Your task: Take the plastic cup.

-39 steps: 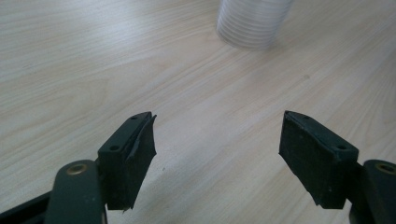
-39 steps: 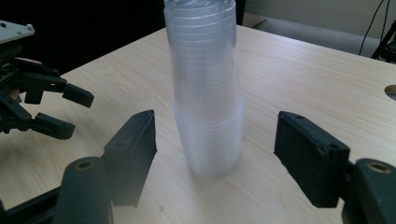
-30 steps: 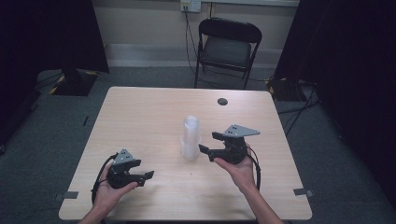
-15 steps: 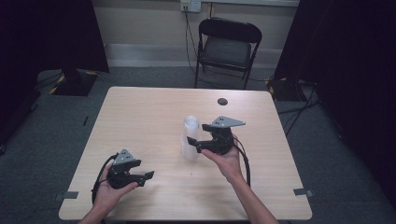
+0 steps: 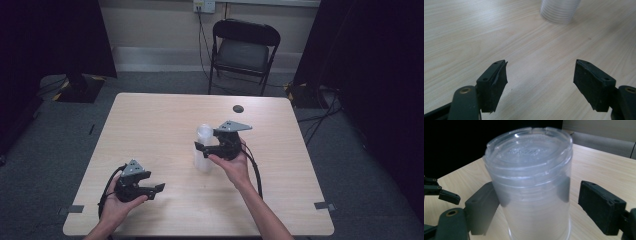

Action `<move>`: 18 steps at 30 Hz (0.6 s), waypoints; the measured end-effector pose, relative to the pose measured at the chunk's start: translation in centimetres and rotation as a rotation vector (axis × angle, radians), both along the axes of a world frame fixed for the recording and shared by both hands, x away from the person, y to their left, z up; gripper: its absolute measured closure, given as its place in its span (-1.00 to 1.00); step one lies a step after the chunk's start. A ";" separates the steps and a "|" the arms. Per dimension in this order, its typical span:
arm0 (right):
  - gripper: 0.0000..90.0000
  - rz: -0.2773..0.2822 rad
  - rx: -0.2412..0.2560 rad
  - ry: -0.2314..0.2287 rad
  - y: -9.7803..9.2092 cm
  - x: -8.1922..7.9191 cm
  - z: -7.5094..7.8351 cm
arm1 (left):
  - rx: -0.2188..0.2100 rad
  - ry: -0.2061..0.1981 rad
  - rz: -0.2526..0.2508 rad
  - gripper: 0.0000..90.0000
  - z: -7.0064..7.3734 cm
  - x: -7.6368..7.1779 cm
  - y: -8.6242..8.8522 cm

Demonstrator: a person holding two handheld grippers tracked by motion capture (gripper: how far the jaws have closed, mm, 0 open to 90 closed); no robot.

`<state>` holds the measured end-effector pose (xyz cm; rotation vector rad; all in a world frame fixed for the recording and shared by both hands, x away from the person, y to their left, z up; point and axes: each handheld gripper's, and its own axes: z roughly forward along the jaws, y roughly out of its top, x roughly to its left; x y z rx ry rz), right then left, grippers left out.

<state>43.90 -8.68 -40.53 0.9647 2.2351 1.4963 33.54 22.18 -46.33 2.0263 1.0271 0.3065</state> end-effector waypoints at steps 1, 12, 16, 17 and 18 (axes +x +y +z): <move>-0.62 0.001 -0.009 0.000 0.2 0.1 -0.2 | -0.001 0.002 0.000 -0.41 0.0 0.0 0.0; -0.55 0.003 -0.033 0.000 0.9 0.4 -1.3 | -0.002 -0.001 -0.005 -0.41 0.0 0.0 0.0; -0.55 -0.002 -0.036 0.001 0.9 0.4 -1.7 | -0.001 0.002 -0.007 -0.41 0.0 0.0 0.0; -0.55 0.000 -0.036 0.001 0.9 0.4 -1.8 | -0.001 0.004 -0.007 -0.41 0.0 0.0 0.0; -0.54 0.000 -0.039 0.000 0.9 0.4 -1.9 | -0.002 0.003 -0.006 -0.41 0.0 0.0 -0.1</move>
